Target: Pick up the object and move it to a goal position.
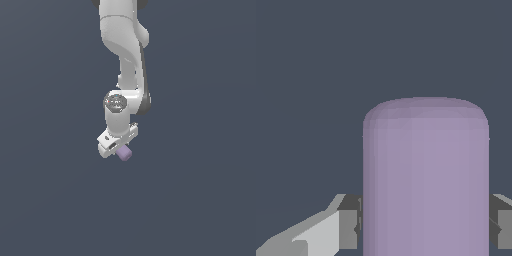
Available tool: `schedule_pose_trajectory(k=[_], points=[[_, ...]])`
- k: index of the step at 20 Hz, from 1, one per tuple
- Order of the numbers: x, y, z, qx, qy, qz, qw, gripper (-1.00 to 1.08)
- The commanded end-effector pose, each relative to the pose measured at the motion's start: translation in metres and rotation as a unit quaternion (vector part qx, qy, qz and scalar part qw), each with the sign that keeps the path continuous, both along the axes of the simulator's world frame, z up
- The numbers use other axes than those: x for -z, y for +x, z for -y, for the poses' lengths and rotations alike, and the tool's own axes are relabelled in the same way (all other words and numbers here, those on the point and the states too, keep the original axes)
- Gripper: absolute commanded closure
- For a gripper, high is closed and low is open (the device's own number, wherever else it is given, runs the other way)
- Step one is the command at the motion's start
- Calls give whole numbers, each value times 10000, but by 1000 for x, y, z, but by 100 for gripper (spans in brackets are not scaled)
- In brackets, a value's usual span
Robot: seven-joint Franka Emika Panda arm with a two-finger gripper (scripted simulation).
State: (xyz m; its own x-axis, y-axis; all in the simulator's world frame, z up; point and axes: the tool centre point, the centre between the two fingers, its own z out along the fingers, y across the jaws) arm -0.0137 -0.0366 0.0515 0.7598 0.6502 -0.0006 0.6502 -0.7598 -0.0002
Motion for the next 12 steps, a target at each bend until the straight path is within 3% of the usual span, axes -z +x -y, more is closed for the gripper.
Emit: schedule_pose_trajectory(k=[1, 12], points=[[-9, -6, 9, 5, -2, 6, 10000, 108], [-42, -29, 44, 2, 0, 3, 10000, 108]])
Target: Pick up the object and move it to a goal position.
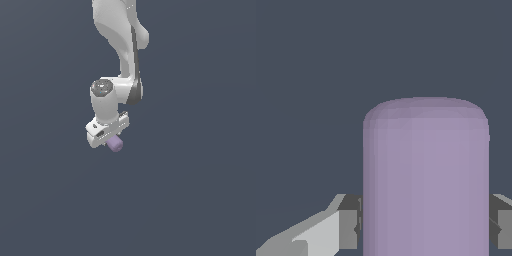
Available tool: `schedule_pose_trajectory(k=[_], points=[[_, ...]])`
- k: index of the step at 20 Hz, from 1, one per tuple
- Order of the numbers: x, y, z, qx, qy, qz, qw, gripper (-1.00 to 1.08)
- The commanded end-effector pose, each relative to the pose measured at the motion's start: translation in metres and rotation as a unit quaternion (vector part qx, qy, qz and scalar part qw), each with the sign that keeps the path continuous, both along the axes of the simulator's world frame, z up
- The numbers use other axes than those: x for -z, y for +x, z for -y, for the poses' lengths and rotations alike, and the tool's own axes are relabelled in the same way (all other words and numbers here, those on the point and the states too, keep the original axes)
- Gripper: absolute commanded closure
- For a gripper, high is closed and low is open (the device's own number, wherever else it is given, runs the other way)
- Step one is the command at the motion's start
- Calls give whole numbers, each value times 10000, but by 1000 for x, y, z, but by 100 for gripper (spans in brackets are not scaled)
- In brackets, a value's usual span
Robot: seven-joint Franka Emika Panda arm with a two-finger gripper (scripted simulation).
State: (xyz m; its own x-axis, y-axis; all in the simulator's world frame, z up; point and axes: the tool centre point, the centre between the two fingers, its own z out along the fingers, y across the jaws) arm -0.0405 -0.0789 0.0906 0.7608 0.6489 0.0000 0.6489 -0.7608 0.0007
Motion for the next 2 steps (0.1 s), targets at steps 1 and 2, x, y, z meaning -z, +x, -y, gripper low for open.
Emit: schedule_pose_trajectory(k=[1, 2], points=[[-3, -2, 3, -6, 2, -2, 10000, 108], [-3, -2, 3, -6, 2, -2, 10000, 108]])
